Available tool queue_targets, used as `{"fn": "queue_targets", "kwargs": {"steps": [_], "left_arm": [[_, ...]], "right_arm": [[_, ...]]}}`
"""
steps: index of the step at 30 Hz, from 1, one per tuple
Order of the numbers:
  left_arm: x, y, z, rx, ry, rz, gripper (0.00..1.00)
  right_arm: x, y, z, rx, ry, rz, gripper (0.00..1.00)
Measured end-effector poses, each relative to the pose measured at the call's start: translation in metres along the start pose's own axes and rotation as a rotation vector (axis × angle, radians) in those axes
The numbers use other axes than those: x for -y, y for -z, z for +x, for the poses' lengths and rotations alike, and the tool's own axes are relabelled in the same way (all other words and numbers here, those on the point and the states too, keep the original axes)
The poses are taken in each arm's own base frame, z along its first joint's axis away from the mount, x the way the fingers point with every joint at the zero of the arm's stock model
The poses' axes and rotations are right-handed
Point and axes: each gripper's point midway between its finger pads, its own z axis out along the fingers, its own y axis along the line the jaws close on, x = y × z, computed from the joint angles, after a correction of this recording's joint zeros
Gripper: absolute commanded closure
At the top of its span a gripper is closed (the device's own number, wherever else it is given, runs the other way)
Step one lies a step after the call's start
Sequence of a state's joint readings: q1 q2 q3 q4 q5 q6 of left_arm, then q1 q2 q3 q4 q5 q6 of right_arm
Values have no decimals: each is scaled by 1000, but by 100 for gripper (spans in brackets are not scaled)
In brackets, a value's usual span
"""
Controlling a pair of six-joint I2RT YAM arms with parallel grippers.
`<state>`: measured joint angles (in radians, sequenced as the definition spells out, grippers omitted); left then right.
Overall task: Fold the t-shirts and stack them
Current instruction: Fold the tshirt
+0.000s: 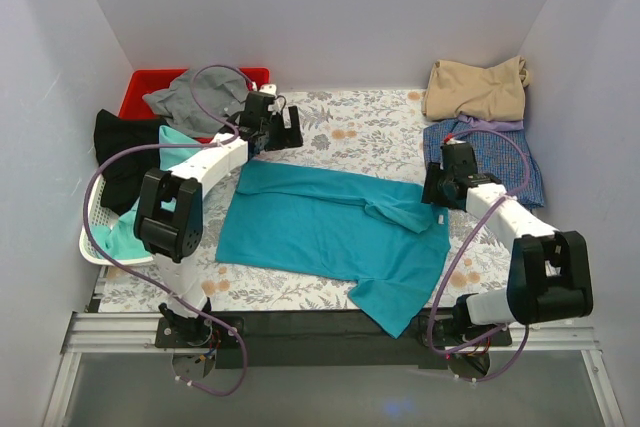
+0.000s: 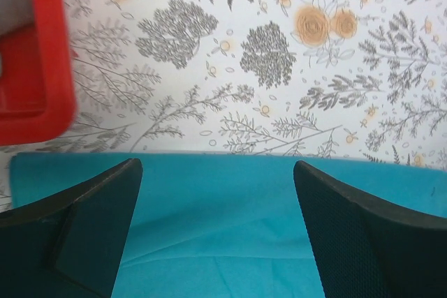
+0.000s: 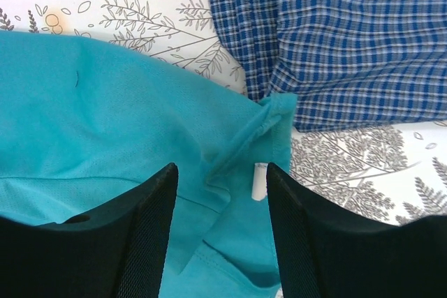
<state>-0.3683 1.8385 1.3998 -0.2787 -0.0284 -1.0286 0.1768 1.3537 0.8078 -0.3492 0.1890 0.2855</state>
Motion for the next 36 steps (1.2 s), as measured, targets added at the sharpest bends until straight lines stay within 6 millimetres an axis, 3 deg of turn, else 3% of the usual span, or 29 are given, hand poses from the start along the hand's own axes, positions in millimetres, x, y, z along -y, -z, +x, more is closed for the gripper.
{"fn": "queue_targets", "kwargs": {"steps": [3, 5, 7, 8, 11, 17, 22, 26, 29, 32, 36], "left_arm": [[4, -12, 19, -59, -1, 33, 11], [4, -21, 37, -110, 0, 42, 11], [4, -28, 58, -162, -2, 45, 11], [4, -30, 68, -185, -3, 47, 11], [6, -33, 84, -228, -5, 53, 11], [12, -34, 88, -232, -7, 64, 11], [-6, -37, 97, -226, -9, -14, 11], [-15, -40, 93, -191, -6, -67, 11], [-20, -41, 90, -178, 0, -95, 11], [-21, -48, 86, -169, 5, -114, 11], [-19, -58, 76, -149, 8, -122, 10]], "right_arm": [[-3, -10, 3, -28, 3, -9, 47], [-5, -16, 5, -41, 6, -14, 62], [-7, -19, 6, -45, 6, -21, 71], [-7, -20, 5, -43, 7, -22, 82], [-6, -21, 1, -26, 13, -16, 99], [4, -20, -8, 14, 41, 37, 99], [6, -17, -21, 54, 60, 49, 99], [3, -11, -52, 121, 66, 61, 99], [-2, -11, -86, 189, 66, 68, 99], [-6, -21, -110, 227, 70, 80, 97], [-11, -50, -129, 214, 84, 96, 89]]}}
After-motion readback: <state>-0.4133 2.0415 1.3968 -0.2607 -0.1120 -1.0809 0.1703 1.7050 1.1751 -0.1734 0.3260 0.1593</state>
